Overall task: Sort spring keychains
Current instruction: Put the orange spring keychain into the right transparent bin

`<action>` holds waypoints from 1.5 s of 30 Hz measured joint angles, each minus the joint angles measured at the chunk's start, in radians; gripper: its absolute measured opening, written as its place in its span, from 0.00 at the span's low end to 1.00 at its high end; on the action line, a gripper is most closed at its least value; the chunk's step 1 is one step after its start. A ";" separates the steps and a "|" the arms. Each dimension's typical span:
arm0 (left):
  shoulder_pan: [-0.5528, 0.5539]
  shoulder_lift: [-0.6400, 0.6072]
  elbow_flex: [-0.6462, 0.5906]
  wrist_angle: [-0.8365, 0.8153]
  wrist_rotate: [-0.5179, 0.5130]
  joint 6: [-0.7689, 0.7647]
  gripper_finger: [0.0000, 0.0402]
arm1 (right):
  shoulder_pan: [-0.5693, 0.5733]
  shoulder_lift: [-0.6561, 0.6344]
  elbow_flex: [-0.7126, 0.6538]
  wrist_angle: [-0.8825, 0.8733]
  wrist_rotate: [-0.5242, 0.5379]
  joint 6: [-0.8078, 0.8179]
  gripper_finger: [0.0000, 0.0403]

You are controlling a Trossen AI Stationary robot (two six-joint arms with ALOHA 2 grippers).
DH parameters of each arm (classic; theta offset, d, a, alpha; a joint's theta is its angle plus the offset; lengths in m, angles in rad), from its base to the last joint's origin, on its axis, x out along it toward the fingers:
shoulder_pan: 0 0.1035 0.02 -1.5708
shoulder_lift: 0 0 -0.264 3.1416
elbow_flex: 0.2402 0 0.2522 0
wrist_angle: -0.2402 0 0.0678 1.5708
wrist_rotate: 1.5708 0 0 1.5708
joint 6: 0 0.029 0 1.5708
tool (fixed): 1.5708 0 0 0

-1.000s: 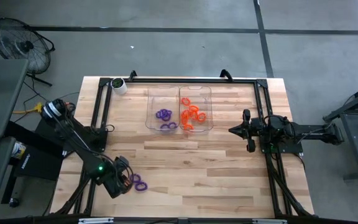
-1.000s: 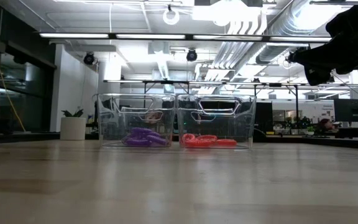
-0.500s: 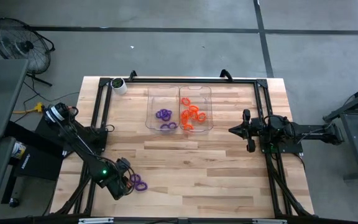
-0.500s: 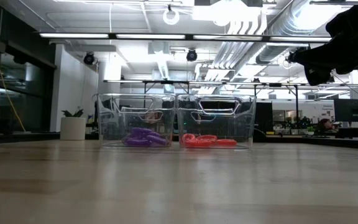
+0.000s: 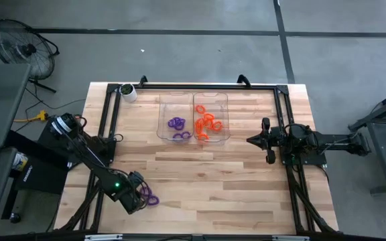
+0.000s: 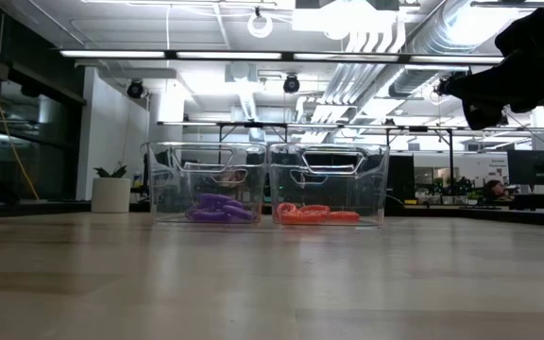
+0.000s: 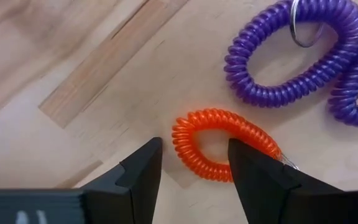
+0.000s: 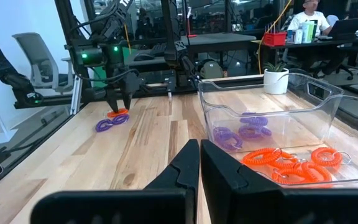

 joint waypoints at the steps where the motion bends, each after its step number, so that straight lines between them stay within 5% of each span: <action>1: 0.000 0.000 0.000 -0.001 -0.001 0.005 0.45 | 0.000 0.000 0.000 0.000 0.000 0.000 0.03; 6: 0.024 0.001 -0.001 -0.007 0.018 0.042 0.38 | 0.000 0.000 0.000 0.000 0.000 0.000 0.03; 17: 0.038 0.003 -0.001 -0.008 0.020 0.124 0.03 | 0.000 0.000 0.000 0.000 0.000 0.000 0.03; 28: 0.038 -0.027 -0.003 -0.028 0.014 0.138 0.01 | 0.000 0.000 0.000 0.000 0.000 0.000 0.03; 37: 0.038 -0.129 0.041 -0.214 -0.034 0.127 0.00 | 0.000 0.000 0.000 0.000 0.000 0.000 0.03; 45: 0.039 -0.216 0.179 -0.394 -0.189 0.151 0.00 | 0.000 0.000 0.000 0.000 0.000 0.000 0.03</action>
